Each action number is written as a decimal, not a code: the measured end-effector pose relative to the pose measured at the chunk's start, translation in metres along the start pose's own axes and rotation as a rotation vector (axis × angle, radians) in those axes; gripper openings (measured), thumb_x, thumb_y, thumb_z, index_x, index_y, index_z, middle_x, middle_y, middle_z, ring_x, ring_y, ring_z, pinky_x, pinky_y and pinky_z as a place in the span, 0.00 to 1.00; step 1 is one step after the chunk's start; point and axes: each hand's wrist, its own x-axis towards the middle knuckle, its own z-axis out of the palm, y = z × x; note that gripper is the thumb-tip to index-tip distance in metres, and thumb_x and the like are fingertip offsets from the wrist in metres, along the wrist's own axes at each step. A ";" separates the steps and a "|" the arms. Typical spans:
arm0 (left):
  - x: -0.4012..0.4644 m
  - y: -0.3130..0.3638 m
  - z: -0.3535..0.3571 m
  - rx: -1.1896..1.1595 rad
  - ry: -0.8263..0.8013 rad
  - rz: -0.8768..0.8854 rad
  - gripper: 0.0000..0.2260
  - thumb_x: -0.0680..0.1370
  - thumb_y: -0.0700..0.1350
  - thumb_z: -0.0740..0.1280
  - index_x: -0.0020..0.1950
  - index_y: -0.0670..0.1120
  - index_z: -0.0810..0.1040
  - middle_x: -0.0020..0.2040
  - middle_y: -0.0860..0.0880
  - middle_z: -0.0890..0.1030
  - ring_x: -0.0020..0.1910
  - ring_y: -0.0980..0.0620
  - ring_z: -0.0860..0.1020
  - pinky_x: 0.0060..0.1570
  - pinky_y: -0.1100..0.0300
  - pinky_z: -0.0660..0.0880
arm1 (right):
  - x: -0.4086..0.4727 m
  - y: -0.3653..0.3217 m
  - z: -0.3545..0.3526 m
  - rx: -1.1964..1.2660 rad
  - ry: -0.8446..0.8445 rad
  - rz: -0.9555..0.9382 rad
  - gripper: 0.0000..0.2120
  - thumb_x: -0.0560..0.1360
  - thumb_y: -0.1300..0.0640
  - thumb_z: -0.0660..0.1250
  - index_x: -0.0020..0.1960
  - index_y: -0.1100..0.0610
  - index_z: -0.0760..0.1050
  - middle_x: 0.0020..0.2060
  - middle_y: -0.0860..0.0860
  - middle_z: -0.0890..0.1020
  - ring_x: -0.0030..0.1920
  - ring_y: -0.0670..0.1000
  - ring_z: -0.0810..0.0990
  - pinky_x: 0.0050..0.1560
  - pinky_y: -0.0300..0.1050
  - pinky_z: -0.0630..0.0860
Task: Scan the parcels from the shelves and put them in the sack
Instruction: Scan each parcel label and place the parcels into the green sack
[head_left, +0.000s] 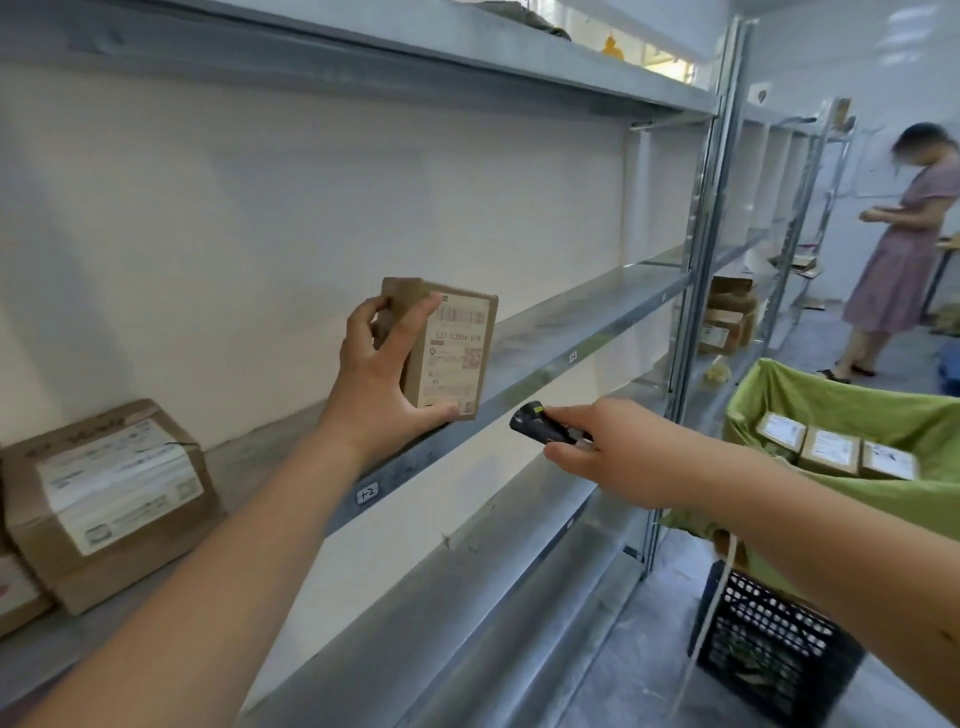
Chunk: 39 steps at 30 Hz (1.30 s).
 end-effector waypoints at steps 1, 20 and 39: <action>0.000 0.007 0.007 -0.052 -0.001 0.017 0.53 0.62 0.59 0.85 0.77 0.76 0.56 0.77 0.61 0.50 0.77 0.49 0.62 0.74 0.47 0.69 | -0.002 0.006 -0.001 -0.009 0.009 0.015 0.17 0.82 0.43 0.62 0.67 0.51 0.75 0.39 0.51 0.81 0.31 0.50 0.77 0.26 0.36 0.68; 0.018 0.188 0.349 -0.746 -0.436 -0.150 0.55 0.56 0.64 0.84 0.76 0.78 0.57 0.71 0.59 0.60 0.71 0.61 0.68 0.72 0.48 0.72 | -0.097 0.320 0.010 0.240 0.191 0.575 0.29 0.76 0.41 0.59 0.77 0.43 0.67 0.50 0.47 0.84 0.41 0.47 0.84 0.42 0.49 0.83; 0.103 0.245 0.637 -0.830 -0.782 -0.302 0.53 0.59 0.61 0.84 0.75 0.79 0.56 0.77 0.56 0.61 0.72 0.56 0.69 0.69 0.40 0.74 | -0.076 0.555 0.016 0.404 0.298 0.979 0.32 0.83 0.43 0.61 0.84 0.47 0.56 0.75 0.57 0.71 0.67 0.57 0.74 0.55 0.46 0.70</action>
